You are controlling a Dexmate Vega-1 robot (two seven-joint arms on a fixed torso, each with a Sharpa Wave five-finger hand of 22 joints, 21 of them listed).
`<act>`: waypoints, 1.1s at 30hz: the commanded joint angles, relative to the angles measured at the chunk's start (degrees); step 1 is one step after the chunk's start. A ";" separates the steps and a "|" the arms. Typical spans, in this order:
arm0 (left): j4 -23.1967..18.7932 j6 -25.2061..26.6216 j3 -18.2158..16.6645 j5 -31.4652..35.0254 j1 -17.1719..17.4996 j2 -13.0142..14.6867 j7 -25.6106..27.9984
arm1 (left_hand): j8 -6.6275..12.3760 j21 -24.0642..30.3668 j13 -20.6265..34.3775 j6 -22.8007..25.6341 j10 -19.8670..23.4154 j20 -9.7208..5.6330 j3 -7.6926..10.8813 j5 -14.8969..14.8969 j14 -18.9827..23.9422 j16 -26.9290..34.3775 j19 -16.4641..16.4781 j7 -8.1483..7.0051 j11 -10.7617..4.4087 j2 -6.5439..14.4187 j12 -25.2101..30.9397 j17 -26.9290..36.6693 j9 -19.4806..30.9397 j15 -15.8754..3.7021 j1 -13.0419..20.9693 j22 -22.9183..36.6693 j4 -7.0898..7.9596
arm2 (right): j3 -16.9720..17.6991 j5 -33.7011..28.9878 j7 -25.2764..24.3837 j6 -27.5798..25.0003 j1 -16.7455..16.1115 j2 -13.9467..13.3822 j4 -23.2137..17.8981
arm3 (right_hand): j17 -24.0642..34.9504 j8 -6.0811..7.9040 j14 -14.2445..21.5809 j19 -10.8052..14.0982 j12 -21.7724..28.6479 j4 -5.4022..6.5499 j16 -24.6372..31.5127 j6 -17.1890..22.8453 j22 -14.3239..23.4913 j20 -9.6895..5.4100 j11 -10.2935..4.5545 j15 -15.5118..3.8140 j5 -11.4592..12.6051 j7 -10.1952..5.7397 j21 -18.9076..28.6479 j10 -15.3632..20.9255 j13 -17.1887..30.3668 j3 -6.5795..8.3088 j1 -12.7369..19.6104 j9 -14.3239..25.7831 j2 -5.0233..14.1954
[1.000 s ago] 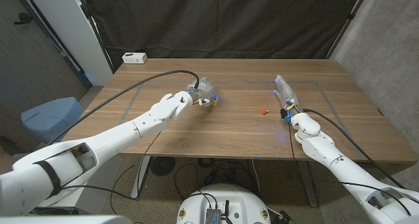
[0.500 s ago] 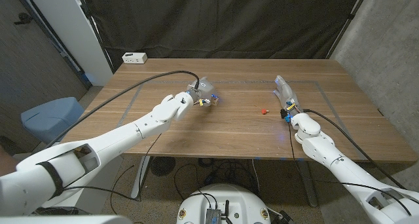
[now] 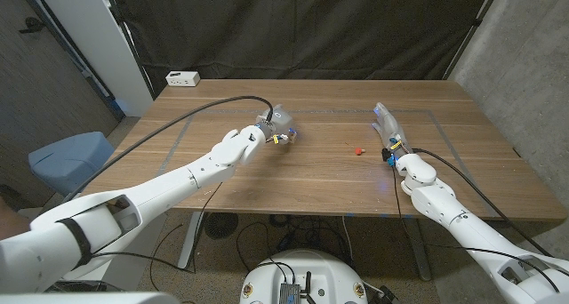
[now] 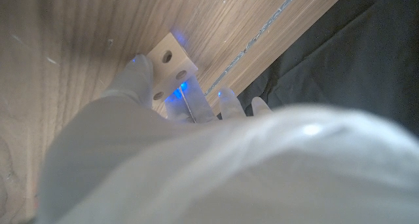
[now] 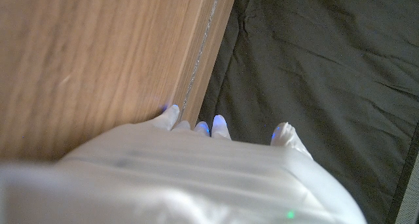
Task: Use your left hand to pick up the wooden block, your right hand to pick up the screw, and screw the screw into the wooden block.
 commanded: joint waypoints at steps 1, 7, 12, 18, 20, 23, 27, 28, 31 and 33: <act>1.14 0.68 1.25 -0.10 -0.79 -1.18 0.69 | 1.18 -0.21 0.65 2.34 1.47 0.23 -0.54 -0.19 1.19 -0.03 0.64 -0.10 -0.04 -0.12 0.64 0.33 0.30 -3.81 -0.32 0.19 -0.23 | 0.17 0.40 0.38 -0.03 -0.09 -0.16 0.26 | 0.14 0.12 -0.33 0.08 0.09 -0.19 -0.16 0.15 0.23 0.04 -0.40 -0.30 0.31 -0.04 0.03 -0.01 0.18 0.44 -0.18 0.18 0.12; 1.05 1.06 1.48 -0.13 -0.74 -1.19 0.90 | 2.09 -0.20 1.28 4.26 2.83 0.21 -0.99 -0.21 2.10 0.06 1.22 -0.61 -0.05 0.27 1.09 0.46 0.41 -4.42 -0.01 0.19 -0.27 | 0.29 0.54 0.43 -0.12 -0.17 -0.28 0.23 | 0.14 0.14 -0.31 0.09 0.10 -0.22 -0.15 0.18 0.23 0.04 -0.43 -0.29 0.30 -0.03 0.03 0.00 0.18 0.48 -0.18 0.18 0.13; 0.89 1.77 1.59 0.12 -0.56 -1.25 1.16 | 2.73 -0.24 1.82 5.50 4.19 0.16 -1.39 -0.32 2.96 0.21 1.56 -0.58 -0.08 0.60 1.49 0.53 0.48 -4.75 0.29 0.17 -0.30 | 0.30 0.67 0.63 -0.09 -0.18 -0.29 0.35 | 0.15 0.13 -0.31 0.08 0.10 -0.22 -0.14 0.18 0.23 0.05 -0.51 -0.26 0.30 -0.11 0.03 -0.01 0.18 0.52 -0.20 0.19 0.16; 0.80 2.17 1.59 0.16 -0.32 -1.23 1.98 | 3.77 -0.25 2.53 7.64 5.90 0.01 -1.96 -0.36 3.86 0.27 2.18 -0.48 -0.07 0.82 1.88 0.60 0.51 -5.16 0.85 0.17 -0.38 | 0.26 0.68 0.83 0.07 -0.04 -0.20 0.65 | 0.15 0.13 -0.29 0.09 0.10 -0.23 -0.13 0.17 0.23 0.02 -0.46 -0.26 0.29 -0.08 0.03 -0.01 0.18 0.55 -0.23 0.19 0.17; 0.73 2.19 1.57 0.03 -0.25 -1.19 1.99 | 3.99 -0.22 2.81 8.08 6.87 -0.13 -2.16 -0.35 4.61 0.45 2.49 -0.57 -0.18 0.96 2.12 0.63 0.49 -5.50 1.15 0.17 -0.43 | 0.24 0.65 0.81 0.00 -0.04 -0.25 0.57 | 0.16 0.12 -0.29 0.08 0.10 -0.23 -0.13 0.15 0.23 0.04 -0.42 -0.28 0.29 -0.05 0.03 -0.01 0.18 0.57 -0.24 0.19 0.18; 0.68 2.37 1.63 0.21 -0.16 -1.11 2.27 | 4.35 -0.23 3.06 8.97 7.51 -0.23 -2.36 -0.35 4.93 0.46 2.75 -0.63 -0.19 1.05 2.22 0.67 0.46 -5.55 1.41 0.16 -0.44 | 0.24 0.68 0.84 -0.09 -0.05 -0.29 0.49 | 0.16 0.12 -0.26 0.10 0.08 -0.24 -0.12 0.15 0.23 0.01 -0.51 -0.30 0.29 -0.05 0.04 -0.04 0.18 0.59 -0.24 0.19 0.19; 0.50 2.70 1.65 0.48 0.00 -1.01 2.64 | 4.73 -0.24 3.33 9.94 8.03 -0.46 -2.60 -0.37 5.67 0.66 3.00 -0.63 -0.20 1.25 2.20 0.75 0.40 -5.93 1.56 0.16 -0.35 | 0.21 0.66 0.82 -0.17 -0.08 -0.34 0.35 | 0.16 0.10 -0.25 0.09 0.09 -0.25 -0.12 0.09 0.23 0.04 -0.49 -0.30 0.29 -0.01 0.03 -0.03 0.18 0.61 -0.25 0.19 0.18; 0.43 2.65 1.58 0.35 0.05 -0.95 2.70 | 4.73 -0.22 3.38 9.96 8.18 -0.56 -2.67 -0.39 5.78 0.69 3.10 -0.57 -0.20 1.34 2.21 0.78 0.39 -6.02 1.52 0.17 -0.28 | 0.19 0.62 0.79 -0.14 -0.08 -0.32 0.34 | 0.16 0.11 -0.23 0.11 0.08 -0.26 -0.11 0.13 0.23 0.01 -0.51 -0.25 0.29 -0.02 0.04 -0.05 0.18 0.61 -0.25 0.19 0.18; 0.19 2.80 1.50 0.41 0.10 -0.81 2.68 | 4.77 -0.24 3.51 10.10 8.49 -0.78 -2.83 -0.41 6.03 0.74 3.17 -0.57 -0.20 1.39 2.21 0.82 0.36 -6.12 1.45 0.17 -0.20 | 0.16 0.63 0.91 -0.06 -0.07 -0.30 0.36 | 0.16 0.13 -0.23 0.12 0.09 -0.26 -0.11 0.17 0.23 0.03 -0.52 -0.24 0.28 0.01 0.04 -0.03 0.18 0.63 -0.27 0.19 0.18; 0.00 2.81 1.37 0.37 0.15 -0.65 2.73 | 4.84 -0.25 3.57 10.29 8.64 -0.83 -2.89 -0.43 6.11 0.75 3.22 -0.57 -0.20 1.40 2.23 0.83 0.35 -6.17 1.43 0.17 -0.18 | 0.15 0.62 0.91 -0.03 -0.08 -0.28 0.30 | 0.16 0.13 -0.24 0.13 0.09 -0.25 -0.11 0.17 0.23 -0.01 -0.53 -0.25 0.28 -0.05 0.04 -0.04 0.18 0.64 -0.28 0.19 0.19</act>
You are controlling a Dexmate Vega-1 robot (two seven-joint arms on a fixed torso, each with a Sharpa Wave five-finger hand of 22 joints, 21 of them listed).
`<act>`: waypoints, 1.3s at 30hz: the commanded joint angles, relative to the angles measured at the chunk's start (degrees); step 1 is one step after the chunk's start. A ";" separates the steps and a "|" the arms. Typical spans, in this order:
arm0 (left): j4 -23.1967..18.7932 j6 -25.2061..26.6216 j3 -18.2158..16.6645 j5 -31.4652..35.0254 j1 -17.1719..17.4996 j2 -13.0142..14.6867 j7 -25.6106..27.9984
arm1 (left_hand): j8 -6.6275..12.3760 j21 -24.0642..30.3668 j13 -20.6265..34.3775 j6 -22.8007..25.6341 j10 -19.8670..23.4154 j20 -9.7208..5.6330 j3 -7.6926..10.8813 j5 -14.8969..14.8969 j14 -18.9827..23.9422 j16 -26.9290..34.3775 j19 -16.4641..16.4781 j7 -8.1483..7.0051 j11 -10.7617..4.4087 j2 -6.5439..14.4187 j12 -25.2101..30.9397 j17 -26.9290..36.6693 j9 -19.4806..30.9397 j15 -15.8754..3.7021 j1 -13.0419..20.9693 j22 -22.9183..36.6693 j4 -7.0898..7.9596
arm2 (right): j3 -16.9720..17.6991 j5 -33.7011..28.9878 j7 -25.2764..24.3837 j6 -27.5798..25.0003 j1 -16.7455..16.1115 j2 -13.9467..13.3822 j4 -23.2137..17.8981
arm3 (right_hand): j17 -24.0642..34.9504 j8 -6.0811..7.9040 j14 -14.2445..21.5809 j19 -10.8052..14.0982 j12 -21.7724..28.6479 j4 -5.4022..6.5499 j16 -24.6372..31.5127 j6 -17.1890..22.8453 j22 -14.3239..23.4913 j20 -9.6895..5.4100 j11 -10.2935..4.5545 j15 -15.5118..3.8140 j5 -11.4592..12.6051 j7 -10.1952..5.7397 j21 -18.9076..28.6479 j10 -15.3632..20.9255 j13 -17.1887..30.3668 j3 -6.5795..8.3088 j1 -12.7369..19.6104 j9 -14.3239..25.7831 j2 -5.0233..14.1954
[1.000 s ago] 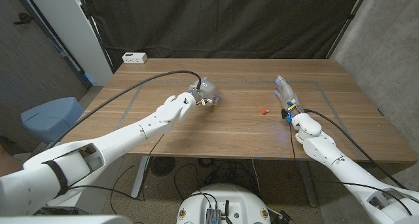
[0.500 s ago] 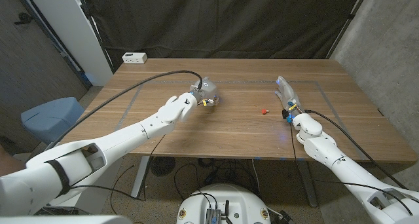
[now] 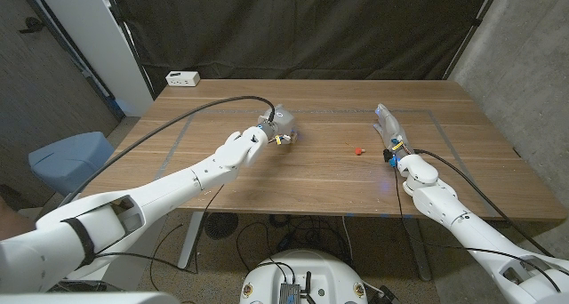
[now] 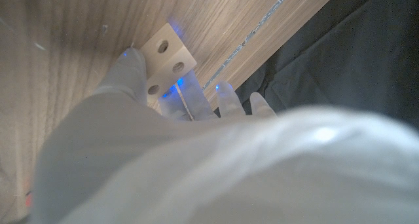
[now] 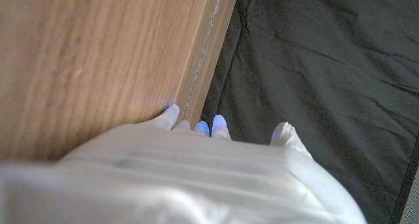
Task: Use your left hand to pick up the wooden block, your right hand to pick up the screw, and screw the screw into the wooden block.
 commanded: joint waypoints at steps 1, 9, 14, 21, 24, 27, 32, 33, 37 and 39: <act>-0.79 0.71 -0.21 0.29 0.40 0.50 0.62 | 0.52 -0.24 0.30 0.67 0.80 0.16 -0.43 -0.01 0.50 0.32 0.40 0.14 -0.09 0.33 0.42 0.29 0.09 -6.13 0.33 0.17 -0.03 | -0.10 0.00 0.17 0.03 0.01 -0.05 -0.21 | 0.16 0.13 -0.22 0.11 0.09 0.07 -0.10 0.17 0.24 0.01 -0.50 -0.24 0.28 -0.04 0.04 -0.05 0.18 0.31 -0.29 0.06 0.19; -2.02 1.15 -1.27 -0.10 0.95 1.10 1.39 | 0.69 -0.25 0.53 1.21 1.42 -0.01 -0.69 -0.05 0.99 0.42 0.60 0.27 -0.10 0.46 0.45 0.34 0.04 -6.33 0.30 0.17 0.04 | -0.16 -0.32 -0.04 -0.03 -0.03 -0.25 -0.64 | 0.17 0.15 -0.21 0.18 0.12 0.07 -0.10 0.23 0.24 -0.04 -0.40 -0.31 0.28 0.04 0.06 0.03 0.18 0.37 -0.32 0.06 0.23; -2.99 1.33 -2.10 -0.57 1.30 1.34 2.07 | 0.96 -0.21 0.69 1.97 1.92 -0.22 -0.84 -0.06 1.27 0.46 0.84 0.23 -0.11 0.53 0.51 0.35 0.00 -6.51 0.31 0.17 0.06 | -0.20 -0.72 -0.33 -0.24 -0.29 -0.72 -1.56 | 0.19 0.15 -0.14 0.28 0.12 0.10 -0.06 0.22 0.23 0.04 -0.50 -0.26 0.27 0.00 0.09 0.03 0.18 0.38 -0.40 0.06 0.23; -3.71 1.32 -3.34 -1.86 1.95 1.40 3.57 | 1.21 -0.21 0.92 2.75 2.70 -0.39 -1.03 -0.06 1.81 0.60 1.05 0.55 -0.12 0.70 0.63 0.39 -0.05 -6.54 0.29 0.17 0.13 | -0.05 -0.86 -0.54 -0.42 -0.59 -1.15 -2.61 | 0.20 0.16 -0.16 0.35 0.15 0.12 -0.07 0.26 0.23 0.02 -0.54 -0.26 0.26 -0.05 0.11 0.14 0.18 0.38 -0.48 0.06 0.19; -4.06 1.35 -4.07 -3.05 2.31 1.24 4.01 | 1.32 -0.19 1.03 3.12 3.15 -0.40 -1.19 -0.07 2.07 0.64 1.22 0.50 -0.11 0.60 0.71 0.39 -0.09 -6.64 0.20 0.17 0.14 | -0.03 -1.08 -0.80 -0.63 -0.73 -1.42 -3.23 | 0.20 0.20 -0.08 0.43 0.19 0.10 -0.04 0.37 0.23 -0.01 -0.68 -0.28 0.26 -0.07 0.13 0.24 0.18 0.41 -0.49 0.06 0.18; -4.49 2.20 -5.15 -4.98 2.98 0.60 4.16 | 1.30 -0.19 1.08 3.12 3.35 -0.42 -1.27 -0.07 2.10 0.62 1.27 0.49 -0.10 0.57 0.73 0.39 -0.11 -6.63 0.13 0.17 0.16 | 0.12 -0.88 -0.66 -0.53 -0.85 -1.48 -3.56 | 0.19 0.21 -0.04 0.46 0.19 0.08 -0.04 0.40 0.23 -0.05 -0.67 -0.30 0.27 -0.09 0.14 0.27 0.18 0.45 -0.47 0.06 0.21; -5.05 2.68 -6.21 -7.44 3.79 -0.06 5.40 | 1.28 -0.17 1.14 3.15 3.49 -0.46 -1.35 -0.07 2.21 0.62 1.40 0.55 -0.11 0.50 0.71 0.38 -0.14 -6.59 0.15 0.18 0.12 | 0.29 -0.43 -0.25 -0.86 -0.96 -1.71 -4.26 | 0.16 0.24 0.03 0.80 0.21 0.03 -0.03 0.52 0.23 -0.03 -0.66 -0.37 0.29 -0.09 0.25 0.39 0.18 0.53 -0.41 0.05 0.25; -5.21 2.47 -6.44 -8.13 3.89 -0.09 5.54 | 1.29 -0.16 1.16 3.21 3.53 -0.47 -1.38 -0.07 2.26 0.63 1.45 0.51 -0.11 0.48 0.70 0.38 -0.14 -6.61 0.16 0.18 0.11 | 0.26 -0.49 -0.23 -0.96 -0.93 -1.81 -4.39 | 0.16 0.24 0.02 0.92 0.22 0.01 -0.04 0.53 0.22 -0.04 -0.57 -0.38 0.29 -0.05 0.29 0.42 0.18 0.54 -0.39 0.05 0.25; -5.76 2.98 -7.29 -10.01 4.51 -0.68 6.89 | 1.33 -0.17 1.23 3.40 3.67 -0.57 -1.45 -0.07 2.59 0.73 1.52 0.42 -0.11 0.56 0.67 0.40 -0.17 -6.58 0.12 0.18 0.16 | 0.26 -0.88 -0.45 -1.09 -0.88 -2.13 -4.92 | 0.14 0.25 -0.01 1.41 0.18 -0.03 -0.07 0.58 0.21 -0.11 -0.58 -0.38 0.31 -0.06 0.44 0.36 0.18 0.61 -0.34 0.05 0.29; -6.00 3.36 -7.77 -11.17 4.80 -1.10 7.31 | 1.32 -0.15 1.27 3.44 3.75 -0.67 -1.49 -0.07 2.81 0.80 1.61 0.35 -0.11 0.57 0.65 0.41 -0.18 -6.55 0.13 0.18 0.15 | 0.27 -1.71 -1.63 -2.30 -1.10 -3.00 -6.45 | 0.14 0.26 0.03 1.57 0.19 -0.06 -0.06 0.63 0.20 -0.10 -0.61 -0.40 0.32 -0.05 0.48 0.38 0.18 0.65 -0.30 0.05 0.32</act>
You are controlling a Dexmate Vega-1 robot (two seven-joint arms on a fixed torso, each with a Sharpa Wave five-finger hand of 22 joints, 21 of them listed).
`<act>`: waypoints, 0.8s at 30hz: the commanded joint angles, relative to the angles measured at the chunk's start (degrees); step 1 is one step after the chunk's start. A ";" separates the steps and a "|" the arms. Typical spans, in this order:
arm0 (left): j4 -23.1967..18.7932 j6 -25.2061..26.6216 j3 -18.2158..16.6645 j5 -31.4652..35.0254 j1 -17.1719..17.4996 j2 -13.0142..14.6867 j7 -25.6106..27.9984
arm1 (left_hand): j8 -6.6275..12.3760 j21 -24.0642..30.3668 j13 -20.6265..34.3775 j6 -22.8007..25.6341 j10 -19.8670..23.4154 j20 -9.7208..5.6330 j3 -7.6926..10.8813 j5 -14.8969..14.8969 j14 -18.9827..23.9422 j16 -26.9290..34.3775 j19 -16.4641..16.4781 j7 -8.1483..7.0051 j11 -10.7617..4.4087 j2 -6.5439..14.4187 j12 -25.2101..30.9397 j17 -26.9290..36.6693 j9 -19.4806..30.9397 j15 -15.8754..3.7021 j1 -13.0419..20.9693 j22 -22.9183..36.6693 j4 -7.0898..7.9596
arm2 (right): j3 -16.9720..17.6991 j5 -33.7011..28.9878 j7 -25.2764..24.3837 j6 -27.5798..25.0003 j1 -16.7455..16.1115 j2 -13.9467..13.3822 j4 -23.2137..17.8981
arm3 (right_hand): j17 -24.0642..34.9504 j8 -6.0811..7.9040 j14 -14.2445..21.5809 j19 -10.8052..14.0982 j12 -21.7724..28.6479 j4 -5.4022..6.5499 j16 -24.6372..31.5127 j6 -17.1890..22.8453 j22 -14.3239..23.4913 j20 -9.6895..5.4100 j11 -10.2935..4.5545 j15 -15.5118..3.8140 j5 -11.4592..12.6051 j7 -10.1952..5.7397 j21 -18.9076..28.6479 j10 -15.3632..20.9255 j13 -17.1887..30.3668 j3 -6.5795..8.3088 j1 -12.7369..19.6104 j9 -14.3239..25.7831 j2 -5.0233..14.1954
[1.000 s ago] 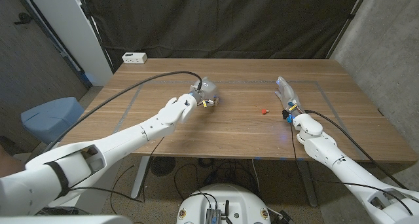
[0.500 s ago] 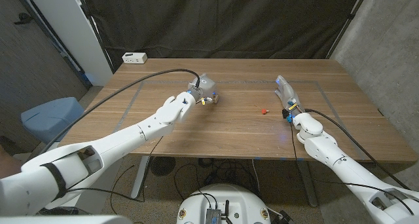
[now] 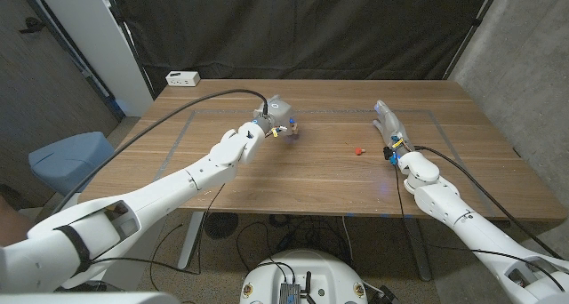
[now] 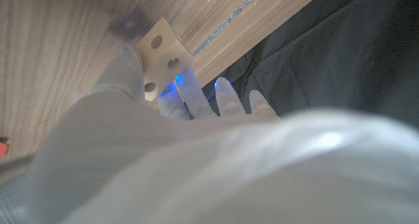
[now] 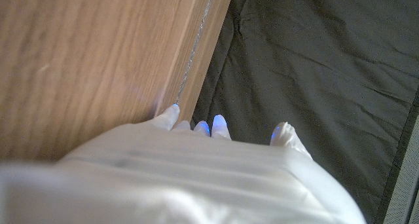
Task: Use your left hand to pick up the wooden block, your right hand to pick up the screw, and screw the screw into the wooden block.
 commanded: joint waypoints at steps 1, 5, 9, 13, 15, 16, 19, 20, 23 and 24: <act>-1.38 0.86 -2.64 -6.10 1.63 -1.51 3.22 | 0.53 -0.15 0.26 0.69 0.67 0.03 -0.23 0.19 0.81 0.34 0.32 -0.31 0.16 0.50 0.19 0.14 0.07 -6.47 0.09 0.18 -0.16 | 0.21 -1.51 -1.74 -2.31 -0.45 -2.12 -3.79 | 0.16 0.29 -0.11 0.73 0.20 -0.09 -0.03 0.70 0.20 0.05 -0.40 -0.25 0.32 -0.05 0.51 0.20 0.20 0.68 -0.05 0.06 0.10; -1.11 0.54 -3.43 -8.77 1.80 -2.32 4.46 | 0.55 -0.09 0.35 0.87 0.86 -0.07 -0.33 0.18 1.00 0.34 0.60 -0.06 0.17 0.47 0.14 0.12 0.05 -5.94 0.18 0.19 -0.22 | 0.51 -2.35 -2.70 -3.48 -0.90 -3.50 -6.01 | 0.08 0.48 0.30 1.50 0.30 -0.34 0.06 1.30 0.17 0.09 -0.35 -0.19 0.32 -0.22 0.69 0.54 0.20 0.73 0.18 0.06 -0.11; -0.78 0.71 -4.04 -11.01 2.03 -3.30 6.07 | 0.61 -0.09 0.40 1.09 0.99 -0.14 -0.38 0.18 1.12 0.35 0.66 0.02 0.19 0.51 0.12 0.12 0.03 -5.88 0.17 0.19 -0.20 | 0.54 -3.58 -4.08 -6.17 -1.34 -5.31 -8.74 | -0.01 0.78 0.57 1.61 0.57 -0.72 0.07 2.28 0.15 0.08 -0.41 -0.27 0.34 -0.36 0.58 1.44 0.20 0.88 0.61 0.07 -0.21; -0.02 -0.86 -4.33 -13.06 1.94 -3.70 8.21 | 0.52 0.19 0.54 1.12 1.26 -0.75 -0.56 0.16 2.17 0.64 1.64 0.08 0.20 0.51 0.01 0.09 0.00 -5.36 0.20 0.22 -0.21 | 0.32 -4.70 -4.63 -8.17 -1.57 -6.75 -10.55 | -0.11 1.29 1.16 2.12 0.99 -1.29 0.14 4.16 0.13 0.00 -0.16 -0.45 0.34 0.06 0.55 3.13 0.24 1.12 1.28 0.12 -0.30; 0.26 -0.91 -4.59 -14.17 2.00 -4.13 8.93 | 0.52 0.37 0.60 1.25 1.35 -1.18 -0.64 0.16 2.73 0.77 2.29 0.13 0.19 0.54 -0.08 0.06 -0.02 -5.42 0.27 0.24 -0.24 | 0.28 -5.15 -4.89 -8.81 -1.65 -7.22 -11.16 | -0.12 1.32 1.25 2.18 0.93 -1.41 0.15 4.37 0.13 -0.05 -0.06 -0.50 0.33 0.13 0.53 3.12 0.25 1.17 1.43 0.12 -0.32; 0.34 -0.92 -4.62 -14.64 1.93 -4.25 8.93 | 0.52 0.40 0.62 1.30 1.37 -1.21 -0.66 0.16 2.83 0.78 2.42 0.20 0.19 0.54 -0.10 0.05 -0.02 -5.46 0.32 0.25 -0.26 | 0.26 -5.39 -4.99 -8.98 -1.67 -7.41 -11.35 | -0.12 1.33 1.29 2.21 0.93 -1.46 0.15 4.44 0.12 -0.08 -0.14 -0.49 0.33 0.13 0.53 3.14 0.25 1.19 1.49 0.12 -0.32; 0.74 -1.01 -4.90 -16.27 1.91 -4.84 9.65 | 0.49 0.52 0.61 1.33 1.40 -1.47 -0.71 0.15 3.07 0.77 2.91 0.24 0.19 0.49 -0.23 -0.01 -0.03 -5.43 0.50 0.27 -0.36 | -0.09 -6.81 -5.41 -9.88 -1.58 -8.34 -12.10 | -0.14 1.40 1.37 2.30 0.87 -1.68 0.14 4.82 0.11 -0.18 -0.21 -0.59 0.31 0.31 0.50 3.20 0.26 1.35 1.81 0.13 -0.25; 0.89 -1.18 -4.96 -16.81 1.86 -4.98 9.84 | 0.48 0.54 0.62 1.35 1.41 -1.55 -0.72 0.15 3.06 0.74 3.01 0.19 0.19 0.50 -0.25 -0.02 -0.03 -5.47 0.53 0.27 -0.37 | -0.18 -7.19 -5.47 -10.10 -1.55 -8.60 -12.32 | -0.14 1.40 1.39 2.35 0.87 -1.73 0.14 4.86 0.11 -0.18 -0.21 -0.57 0.30 0.31 0.50 3.23 0.26 1.40 1.89 0.14 -0.22; 1.53 -1.89 -5.56 -19.37 1.78 -5.75 10.33 | 0.48 0.54 0.64 1.44 1.47 -1.59 -0.76 0.14 2.89 0.62 3.15 0.29 0.19 0.55 -0.31 -0.03 -0.04 -5.31 0.59 0.29 -0.37 | -0.37 -8.62 -6.16 -10.59 -1.49 -9.26 -13.00 | -0.16 1.38 1.62 2.67 0.84 -2.15 0.16 5.06 0.09 -0.27 -0.18 -0.66 0.22 0.26 0.51 3.46 0.28 1.88 2.65 0.14 0.18; 1.52 -1.88 -5.45 -19.53 1.71 -5.69 10.41 | 0.44 0.54 0.63 1.36 1.46 -1.59 -0.77 0.14 2.74 0.54 3.17 0.22 0.19 0.57 -0.35 -0.03 -0.04 -5.33 0.61 0.30 -0.37 | -0.35 -8.67 -6.19 -10.65 -1.50 -9.25 -13.03 | -0.17 1.37 1.90 2.94 0.87 -2.48 0.22 5.23 0.08 -0.26 -0.20 -0.75 0.22 0.25 0.53 3.73 0.28 2.23 3.21 0.15 0.43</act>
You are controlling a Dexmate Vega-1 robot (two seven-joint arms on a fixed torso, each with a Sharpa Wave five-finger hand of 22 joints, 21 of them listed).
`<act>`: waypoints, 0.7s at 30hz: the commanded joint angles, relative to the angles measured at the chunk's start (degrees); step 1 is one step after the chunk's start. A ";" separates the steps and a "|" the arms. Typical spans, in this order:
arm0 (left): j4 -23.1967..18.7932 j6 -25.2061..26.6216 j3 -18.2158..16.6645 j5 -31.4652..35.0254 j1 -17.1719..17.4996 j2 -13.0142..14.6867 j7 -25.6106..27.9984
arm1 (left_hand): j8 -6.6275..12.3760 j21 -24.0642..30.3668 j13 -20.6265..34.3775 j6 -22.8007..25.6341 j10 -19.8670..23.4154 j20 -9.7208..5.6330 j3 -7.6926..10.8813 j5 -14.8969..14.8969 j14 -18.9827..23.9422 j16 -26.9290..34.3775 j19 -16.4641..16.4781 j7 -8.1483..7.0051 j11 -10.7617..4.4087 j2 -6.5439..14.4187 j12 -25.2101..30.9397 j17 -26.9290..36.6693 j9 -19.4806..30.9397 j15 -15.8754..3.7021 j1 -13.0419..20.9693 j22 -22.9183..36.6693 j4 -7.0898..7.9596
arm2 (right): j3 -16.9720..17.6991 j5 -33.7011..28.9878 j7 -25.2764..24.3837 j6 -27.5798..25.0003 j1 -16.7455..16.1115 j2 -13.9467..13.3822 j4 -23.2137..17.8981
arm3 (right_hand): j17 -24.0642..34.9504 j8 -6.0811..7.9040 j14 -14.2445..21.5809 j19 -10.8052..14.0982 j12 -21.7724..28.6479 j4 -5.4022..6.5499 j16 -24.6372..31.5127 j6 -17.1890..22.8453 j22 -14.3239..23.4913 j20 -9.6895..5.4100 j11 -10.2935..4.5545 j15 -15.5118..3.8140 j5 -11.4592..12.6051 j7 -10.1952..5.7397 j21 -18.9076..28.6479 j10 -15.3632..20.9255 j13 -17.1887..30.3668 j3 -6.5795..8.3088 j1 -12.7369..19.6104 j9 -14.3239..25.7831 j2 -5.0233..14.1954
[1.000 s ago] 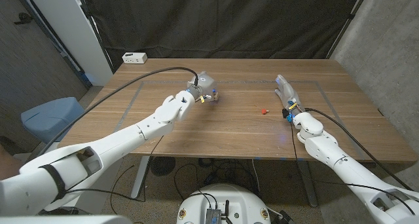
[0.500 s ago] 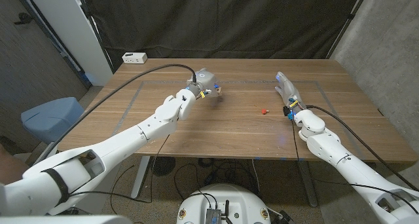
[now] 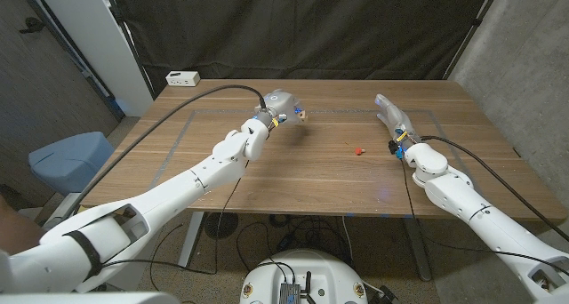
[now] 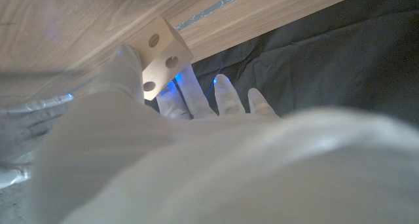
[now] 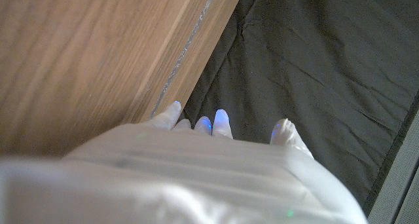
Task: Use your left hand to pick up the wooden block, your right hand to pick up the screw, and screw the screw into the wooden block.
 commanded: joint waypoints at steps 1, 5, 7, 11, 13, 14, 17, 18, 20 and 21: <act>1.41 -0.88 -1.35 -6.89 -0.01 -2.20 2.85 | 0.36 0.52 -0.03 0.37 0.56 0.08 -0.27 0.15 0.28 -0.05 0.46 -0.11 0.02 0.59 -0.38 0.13 0.28 -5.18 0.60 0.30 0.15 | -0.63 -4.17 -2.11 -3.11 -0.17 -2.95 -3.37 | 0.07 0.31 1.01 1.56 0.25 -1.64 0.21 1.38 0.07 0.13 0.51 -0.20 0.22 0.13 0.34 1.29 0.16 1.35 2.78 0.14 0.91; 1.76 -0.97 -1.92 -9.97 -0.34 -3.06 2.56 | 0.25 0.46 0.02 0.24 0.60 -0.02 -0.31 0.14 -0.10 -0.26 0.47 -0.39 0.02 0.73 -0.47 0.14 0.27 -5.41 0.64 0.32 0.20 | -0.98 -6.37 -2.14 -3.04 -0.14 -4.25 -3.85 | 0.03 0.45 2.09 3.19 0.56 -2.66 0.37 2.71 0.06 -0.37 0.70 -0.10 0.25 0.27 0.56 2.98 0.21 2.16 4.37 0.15 0.94; 1.94 -1.46 -2.28 -11.64 -0.38 -3.35 2.61 | 0.23 0.43 0.01 0.25 0.58 -0.11 -0.32 0.14 0.00 -0.23 0.48 -0.34 0.02 0.81 -0.55 0.15 0.26 -5.44 0.71 0.33 0.20 | -1.12 -7.44 -2.29 -2.97 -0.21 -4.80 -4.17 | 0.03 0.51 2.44 3.31 0.61 -2.89 0.43 3.17 0.05 -0.21 1.06 0.02 0.26 0.31 0.49 3.40 0.23 2.29 4.71 0.15 0.82; 2.28 -3.03 -2.99 -14.78 -0.23 -3.48 2.90 | 0.26 0.43 0.05 0.43 0.64 -0.22 -0.35 0.14 0.15 -0.22 0.60 -0.25 0.00 0.81 -0.61 0.13 0.25 -5.49 0.89 0.34 0.11 | -1.12 -8.93 -2.22 -1.78 -0.57 -5.53 -4.17 | 0.04 0.59 3.33 4.00 0.85 -3.33 0.56 4.21 0.05 0.10 1.98 0.36 0.33 0.55 0.47 4.71 0.30 2.47 5.37 0.17 0.31; 2.30 -3.70 -3.24 -15.88 -0.12 -3.40 3.24 | 0.38 0.41 0.09 0.81 0.77 -0.22 -0.37 0.15 0.30 -0.20 0.65 -0.17 -0.01 0.87 -0.63 0.13 0.24 -5.64 0.99 0.35 0.10 | -1.03 -9.41 -2.34 -1.62 -0.80 -5.78 -4.33 | 0.07 0.47 3.72 5.24 1.07 -3.47 0.53 4.60 0.08 -0.02 2.51 0.41 0.38 0.60 0.71 5.93 0.38 2.38 5.58 0.20 -0.31; 2.18 -3.76 -3.46 -16.55 0.00 -3.42 3.27 | 0.39 0.39 0.11 0.89 0.89 -0.24 -0.37 0.15 0.39 -0.17 0.64 -0.11 -0.01 0.94 -0.61 0.14 0.23 -5.69 1.00 0.35 0.12 | -0.98 -9.61 -2.45 -1.93 -0.91 -5.97 -4.60 | 0.08 0.46 3.79 5.40 1.12 -3.49 0.54 4.68 0.08 0.05 2.60 0.47 0.40 0.64 0.73 6.15 0.39 2.38 5.62 0.20 -0.37; 2.46 -5.57 -3.79 -18.46 0.00 -3.14 3.23 | 0.44 0.39 0.16 1.11 1.13 -0.29 -0.40 0.14 0.63 -0.08 0.74 -0.14 -0.01 1.05 -0.57 0.16 0.22 -5.78 1.03 0.36 0.16 | -1.02 -10.37 -2.26 -3.49 -1.05 -7.01 -5.74 | 0.08 0.42 4.17 5.89 1.14 -3.55 0.60 4.85 0.09 0.05 2.97 0.60 0.52 0.62 0.79 6.51 0.42 2.44 5.81 0.22 -0.49; 2.70 -6.45 -3.78 -18.94 -0.12 -2.96 3.15 | 0.42 0.42 0.18 1.09 1.18 -0.28 -0.41 0.14 0.72 -0.05 0.83 -0.12 -0.01 1.08 -0.57 0.17 0.22 -5.79 1.02 0.36 0.18 | -1.10 -10.68 -2.10 -3.85 -1.03 -7.35 -6.01 | 0.08 0.42 4.22 6.04 1.11 -3.59 0.59 4.92 0.09 -0.02 2.90 0.60 0.57 0.61 0.81 6.52 0.43 2.50 5.91 0.22 -0.48; 2.41 -5.95 -3.77 -19.44 -0.11 -2.95 2.82 | 0.27 0.76 0.29 0.95 1.40 -0.75 -0.55 0.08 1.09 0.04 1.85 -0.12 0.01 1.20 -0.63 0.21 0.20 -5.74 0.97 0.44 0.27 | -1.32 -11.89 -2.63 -5.17 -1.06 -7.99 -6.97 | 0.08 0.41 4.32 6.33 1.06 -3.66 0.58 5.05 0.09 0.01 2.86 0.53 0.70 0.59 0.85 6.58 0.44 2.65 6.16 0.23 -0.39; 2.52 -6.39 -3.84 -19.95 -0.11 -2.91 2.74 | 0.20 0.99 0.34 0.88 1.40 -1.06 -0.62 0.05 1.14 0.03 2.46 -0.08 0.01 1.23 -0.69 0.23 0.18 -5.87 0.95 0.51 0.30 | -1.38 -12.81 -3.79 -6.00 -1.17 -8.02 -7.48 | 0.08 0.36 4.43 6.60 0.98 -3.78 0.56 5.07 0.09 -0.02 2.71 0.46 0.99 0.54 0.86 6.56 0.45 2.93 6.56 0.24 -0.22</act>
